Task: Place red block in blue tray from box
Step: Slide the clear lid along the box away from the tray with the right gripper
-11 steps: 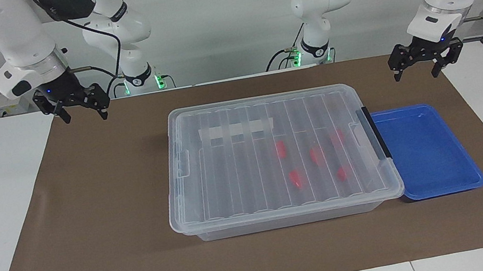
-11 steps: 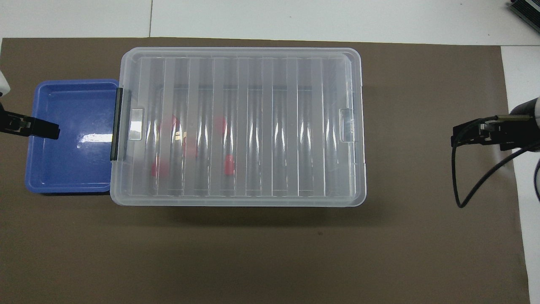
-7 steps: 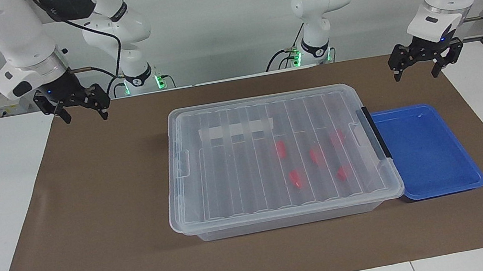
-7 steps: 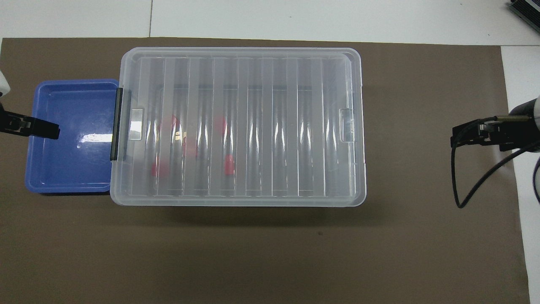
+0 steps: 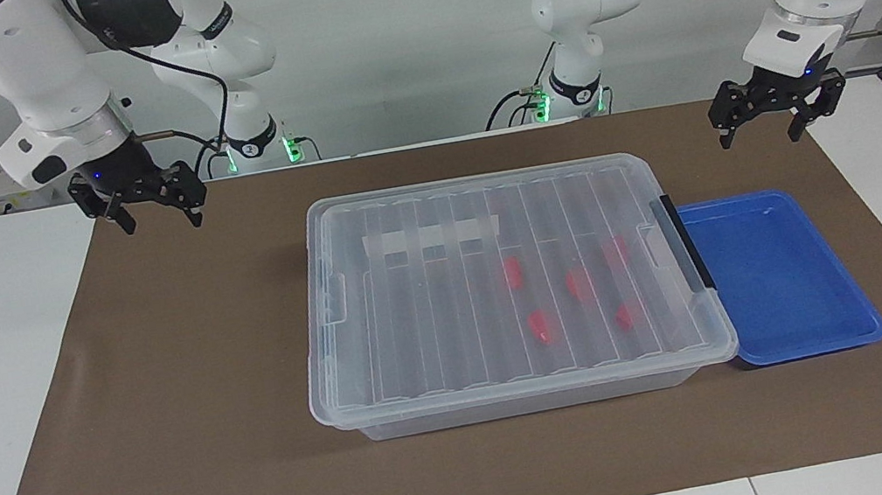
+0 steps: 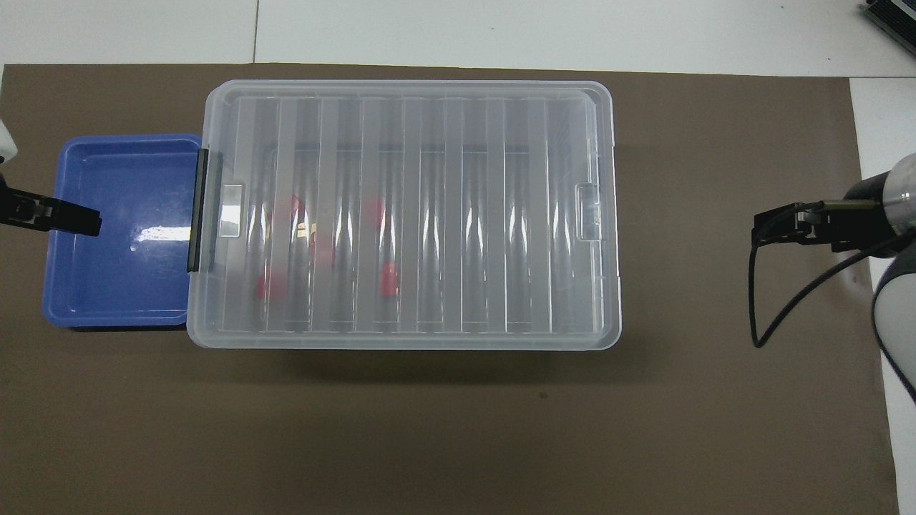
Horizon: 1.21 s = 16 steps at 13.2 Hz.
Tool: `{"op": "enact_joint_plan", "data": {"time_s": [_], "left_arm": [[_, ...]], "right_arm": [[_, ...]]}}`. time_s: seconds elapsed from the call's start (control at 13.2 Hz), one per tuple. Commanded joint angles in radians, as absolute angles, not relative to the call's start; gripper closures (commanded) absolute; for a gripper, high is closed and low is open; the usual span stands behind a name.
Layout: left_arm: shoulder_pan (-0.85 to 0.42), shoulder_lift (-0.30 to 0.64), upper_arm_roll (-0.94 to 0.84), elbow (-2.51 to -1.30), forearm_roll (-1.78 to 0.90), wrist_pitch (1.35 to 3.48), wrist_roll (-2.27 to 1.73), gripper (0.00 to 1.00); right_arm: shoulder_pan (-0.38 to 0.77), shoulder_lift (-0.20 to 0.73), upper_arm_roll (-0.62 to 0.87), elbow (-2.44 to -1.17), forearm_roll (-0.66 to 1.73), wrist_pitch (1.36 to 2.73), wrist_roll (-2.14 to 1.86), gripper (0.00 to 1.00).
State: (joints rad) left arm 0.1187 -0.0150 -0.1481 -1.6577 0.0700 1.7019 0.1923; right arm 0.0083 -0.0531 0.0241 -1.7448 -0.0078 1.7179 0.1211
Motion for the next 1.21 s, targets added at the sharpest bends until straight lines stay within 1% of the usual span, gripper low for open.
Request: {"op": "enact_joint_plan", "data": {"time_s": [0.0, 0.23, 0.3, 0.53, 0.76, 1.14], "left_arm": [[0.124, -0.046, -0.147, -1.69, 0.057, 1.7, 0.198, 0.0], [0.124, -0.046, -0.147, -1.69, 0.057, 1.7, 0.198, 0.0], [0.124, -0.046, -0.147, -1.69, 0.057, 1.7, 0.198, 0.0], [0.124, -0.046, -0.147, -1.69, 0.057, 1.7, 0.198, 0.0], [0.124, -0.046, -0.147, -1.689, 0.057, 1.7, 0.198, 0.0], [0.124, -0.046, -0.147, -1.69, 0.057, 1.7, 0.198, 0.0]], "right_arm": [[0.023, -0.117, 0.029, -1.899, 0.015, 1.853, 0.113, 0.0], [0.099, -0.091, 0.031, -1.954, 0.015, 1.969, 0.216, 0.0], [0.142, -0.08, 0.031, -1.959, 0.015, 2.009, 0.241, 0.0], [0.189, -0.031, 0.031, -1.968, 0.015, 2.112, 0.264, 0.0], [0.227, 0.009, 0.031, -1.968, 0.015, 2.125, 0.29, 0.0], [0.233, 0.005, 0.029, -1.99, 0.015, 2.106, 0.288, 0.0]]}}
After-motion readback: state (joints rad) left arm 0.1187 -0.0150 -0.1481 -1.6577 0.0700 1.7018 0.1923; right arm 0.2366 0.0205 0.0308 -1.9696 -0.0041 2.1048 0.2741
